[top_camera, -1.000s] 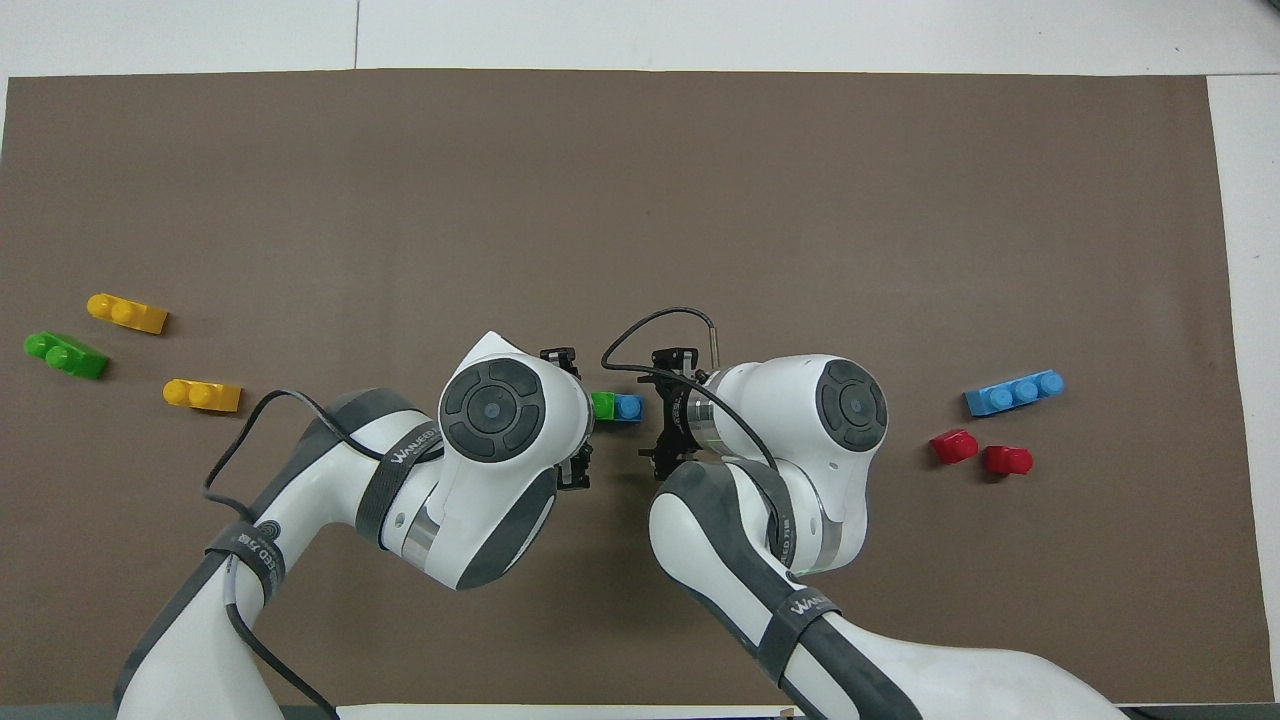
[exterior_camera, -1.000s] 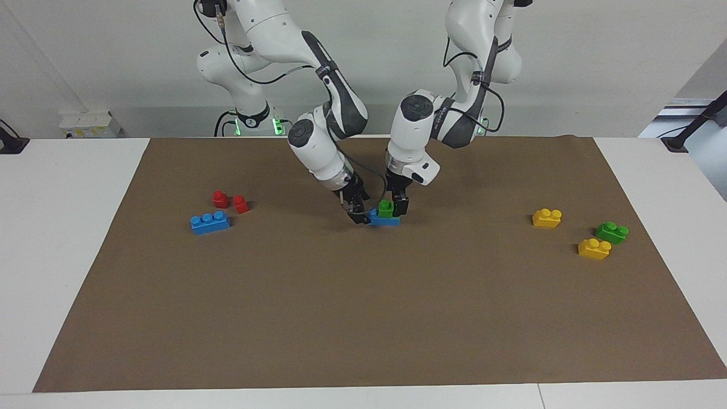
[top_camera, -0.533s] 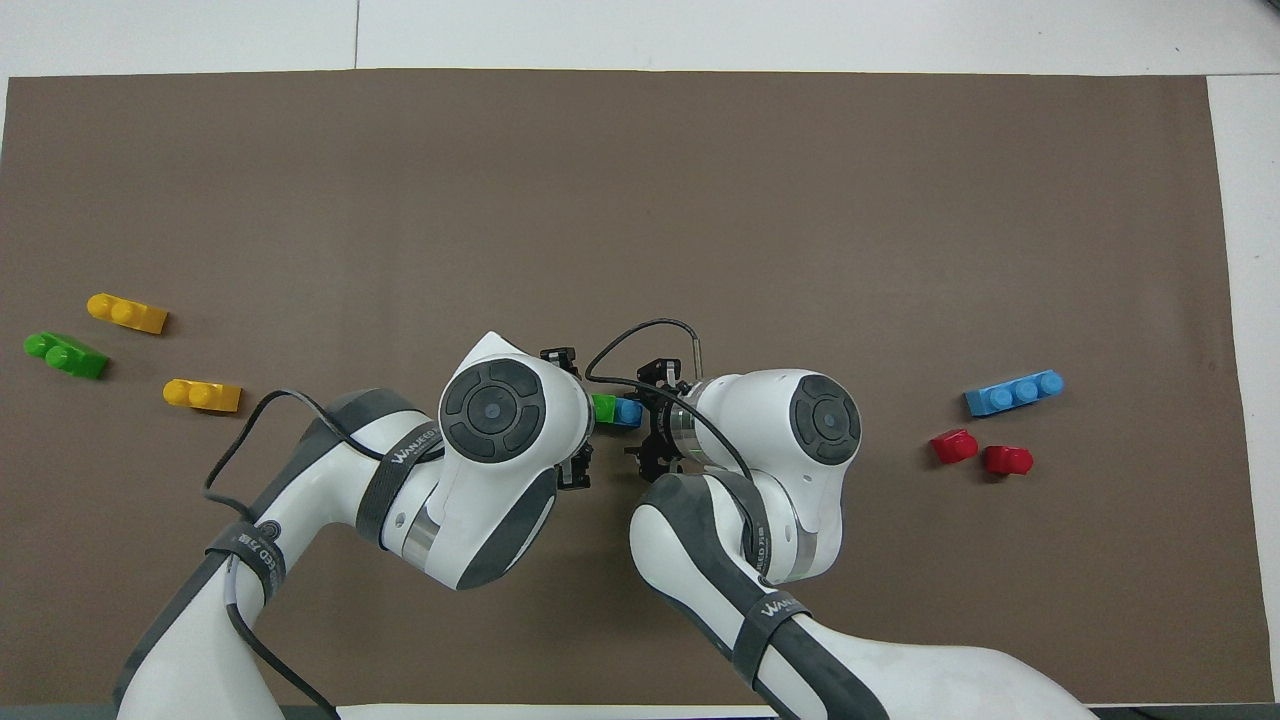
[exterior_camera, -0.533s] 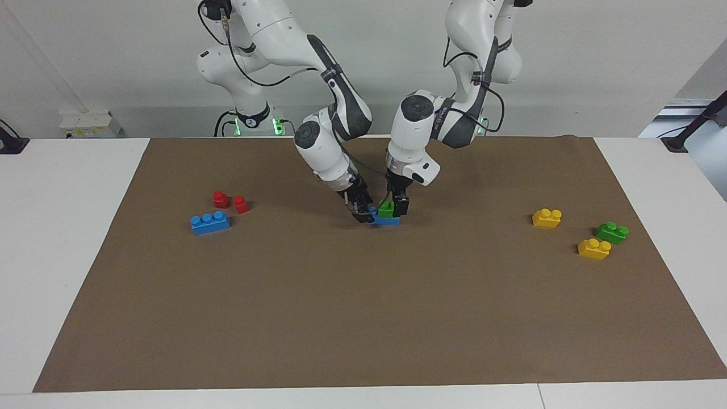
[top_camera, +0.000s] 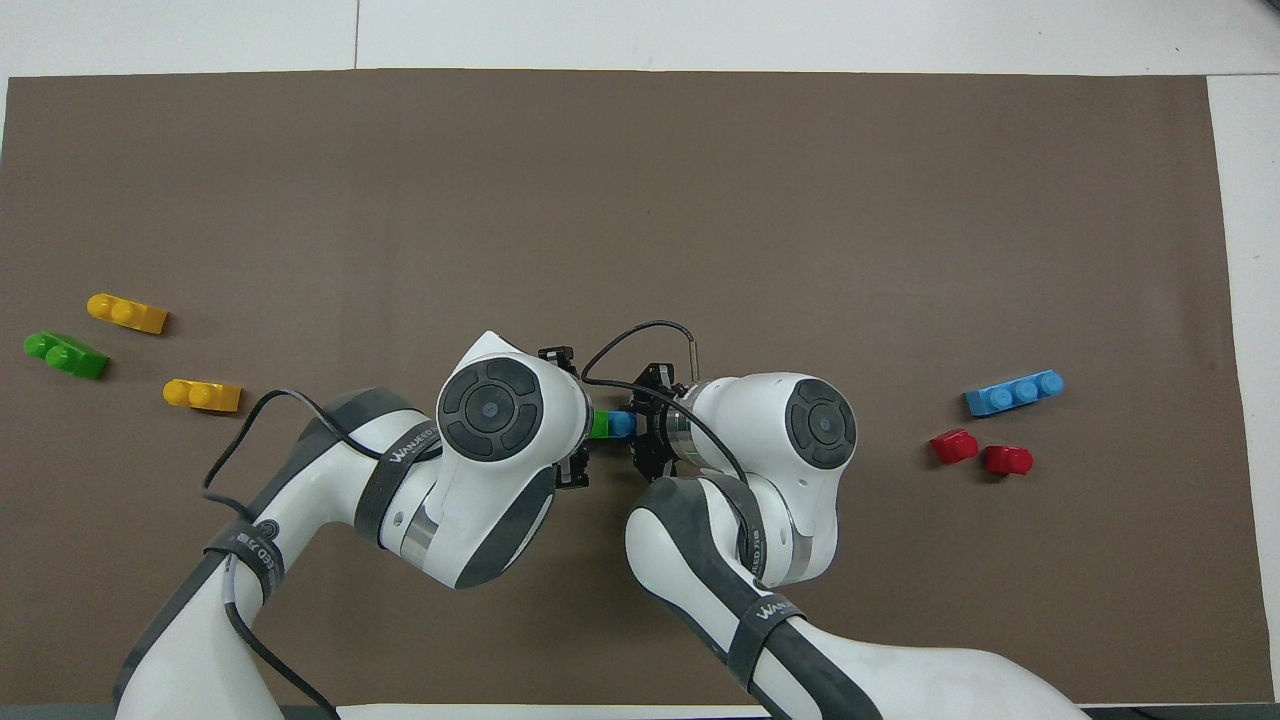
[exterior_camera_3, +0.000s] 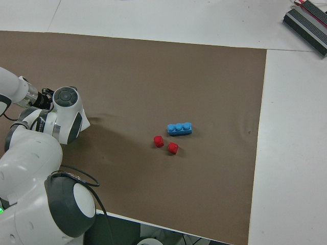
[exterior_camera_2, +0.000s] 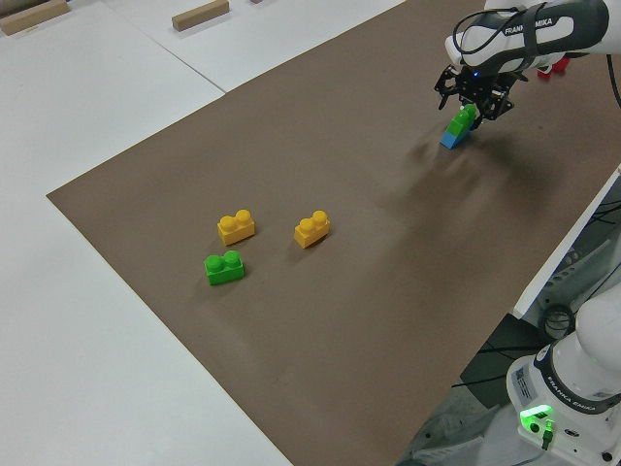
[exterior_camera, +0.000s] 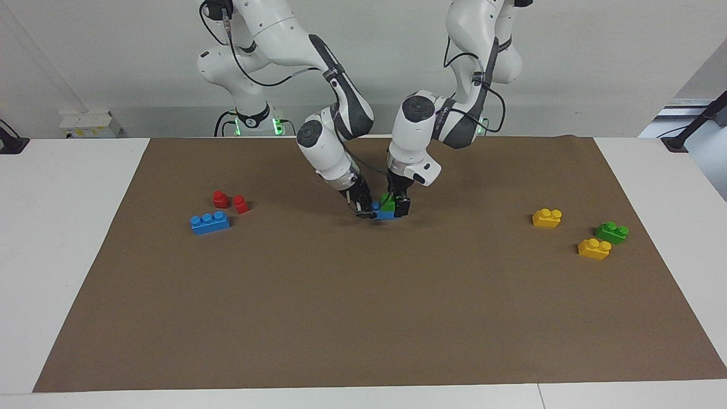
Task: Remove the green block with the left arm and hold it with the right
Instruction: 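Pull the green brick off with the left gripper while the right gripper holds blue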
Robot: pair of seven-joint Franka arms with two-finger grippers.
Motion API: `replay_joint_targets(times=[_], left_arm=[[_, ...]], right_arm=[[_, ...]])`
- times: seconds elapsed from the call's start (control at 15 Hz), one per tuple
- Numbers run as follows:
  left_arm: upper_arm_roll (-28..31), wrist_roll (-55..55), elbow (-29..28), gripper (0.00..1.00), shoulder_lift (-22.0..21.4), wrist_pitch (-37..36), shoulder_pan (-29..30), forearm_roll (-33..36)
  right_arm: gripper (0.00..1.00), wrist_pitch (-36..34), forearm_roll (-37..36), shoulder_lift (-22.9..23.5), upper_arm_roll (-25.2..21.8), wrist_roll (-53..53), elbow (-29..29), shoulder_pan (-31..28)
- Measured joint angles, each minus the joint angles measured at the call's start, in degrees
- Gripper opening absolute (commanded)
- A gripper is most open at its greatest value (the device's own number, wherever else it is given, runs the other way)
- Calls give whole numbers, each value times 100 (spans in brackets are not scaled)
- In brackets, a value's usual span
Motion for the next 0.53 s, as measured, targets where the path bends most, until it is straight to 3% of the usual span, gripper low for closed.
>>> replay_joint_targets(times=[0.13, 0.27, 0.33, 0.53], left_arm=[[0, 0, -4, 73, 0, -5, 0, 16], [-6, 14, -13, 16, 0, -13, -1, 40], [-8, 36, -17, 0, 0, -14, -2, 43], [-30, 138, -20, 0, -5, -52, -7, 45]], right_arm=[[0, 0, 2, 0, 0, 0, 0, 0], [0, 0, 2, 0, 0, 0, 0, 0], [0, 0, 2, 0, 0, 0, 0, 0], [0, 55, 4, 9, -12, 0, 2, -1]])
